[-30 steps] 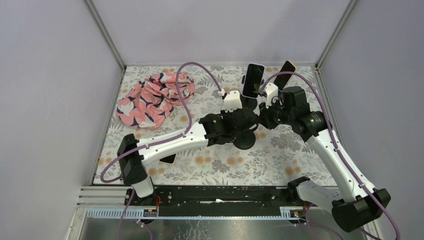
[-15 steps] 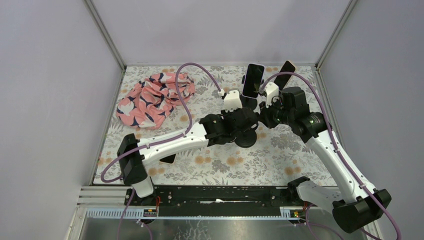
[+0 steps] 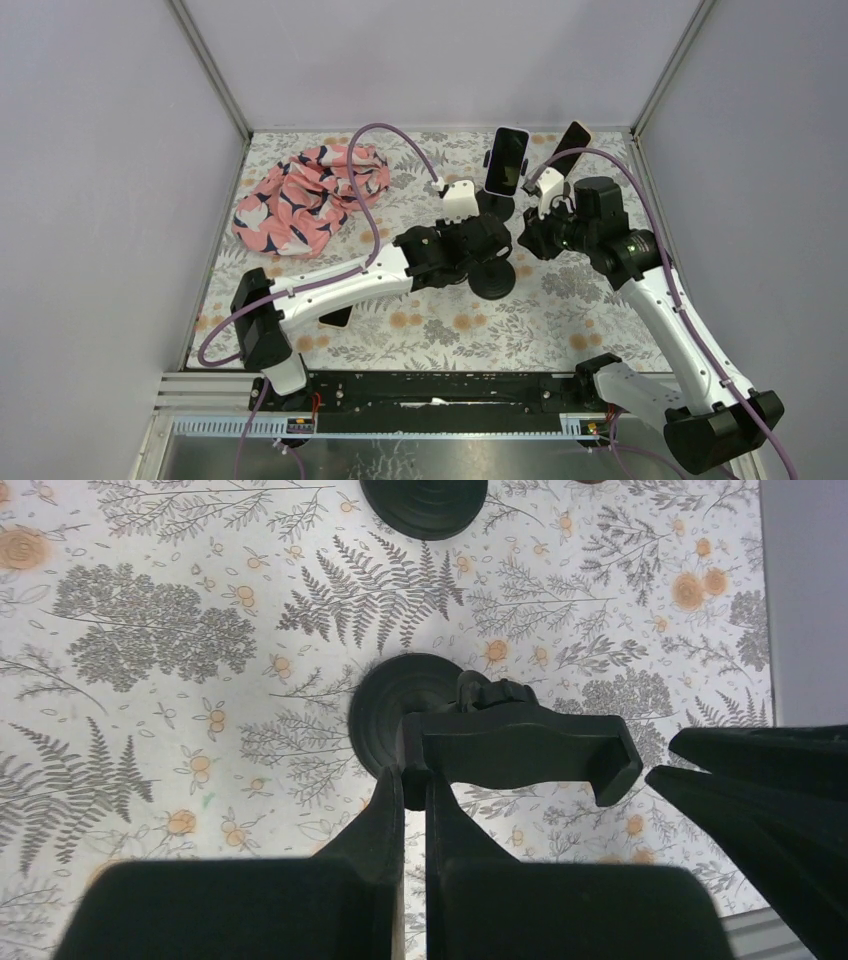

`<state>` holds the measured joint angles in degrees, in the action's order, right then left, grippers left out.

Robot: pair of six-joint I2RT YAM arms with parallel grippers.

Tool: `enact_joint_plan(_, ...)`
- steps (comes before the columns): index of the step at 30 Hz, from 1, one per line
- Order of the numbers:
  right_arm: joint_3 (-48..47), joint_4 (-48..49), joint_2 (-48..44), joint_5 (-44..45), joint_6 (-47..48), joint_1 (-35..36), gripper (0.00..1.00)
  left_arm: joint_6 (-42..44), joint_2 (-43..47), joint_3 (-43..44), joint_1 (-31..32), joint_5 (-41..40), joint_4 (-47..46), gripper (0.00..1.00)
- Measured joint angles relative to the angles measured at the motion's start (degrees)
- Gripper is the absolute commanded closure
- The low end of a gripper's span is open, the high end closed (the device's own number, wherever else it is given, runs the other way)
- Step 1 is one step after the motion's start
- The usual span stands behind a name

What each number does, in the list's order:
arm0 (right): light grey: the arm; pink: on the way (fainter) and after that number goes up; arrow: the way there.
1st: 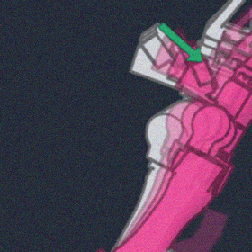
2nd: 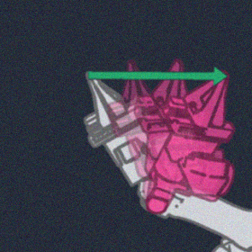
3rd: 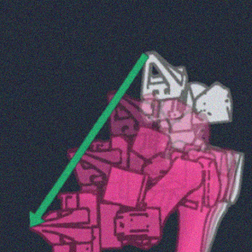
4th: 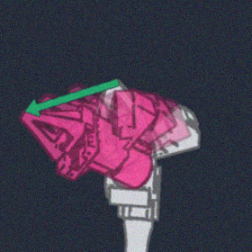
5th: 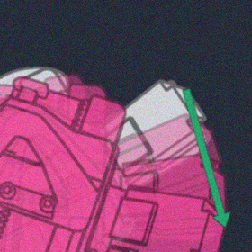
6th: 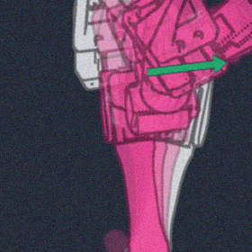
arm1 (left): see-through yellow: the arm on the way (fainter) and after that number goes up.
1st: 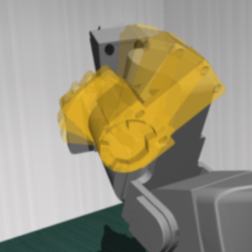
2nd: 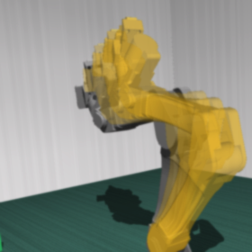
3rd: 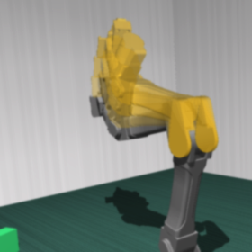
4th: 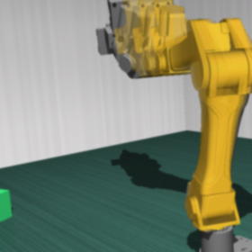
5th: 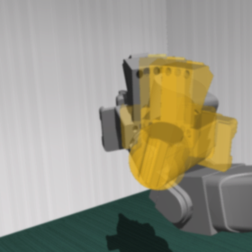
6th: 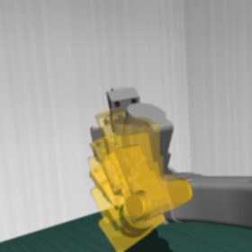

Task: Place the phone on the phone stand
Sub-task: Adjust the phone stand at the center of the board.

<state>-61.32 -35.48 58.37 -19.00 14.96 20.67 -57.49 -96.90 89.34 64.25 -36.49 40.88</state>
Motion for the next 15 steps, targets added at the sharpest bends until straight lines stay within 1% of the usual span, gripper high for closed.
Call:
enact_joint_plan(3, 0.02, -0.37, -0.02, -4.5, 0.85, -1.77, 0.46, 1.09, 0.02, 1.66, -0.07, 0.28, 2.6, 1.0)
enact_joint_plan(9, 0.0, -1.79, 0.11, -12.24, 1.36, -2.14, 0.18, 2.6, -0.09, 3.13, -0.07, 0.59, 5.86, 1.0)
enact_joint_plan(11, 0.0, -1.99, -0.04, -13.22, 1.2, -2.78, 0.14, 2.73, -0.22, 3.26, -0.07, 0.66, 6.23, 1.0)
enact_joint_plan(15, 0.24, -1.57, -0.92, -16.33, 0.17, -5.4, 0.13, 3.28, -1.07, 4.17, -0.04, 0.81, 6.56, 0.99)
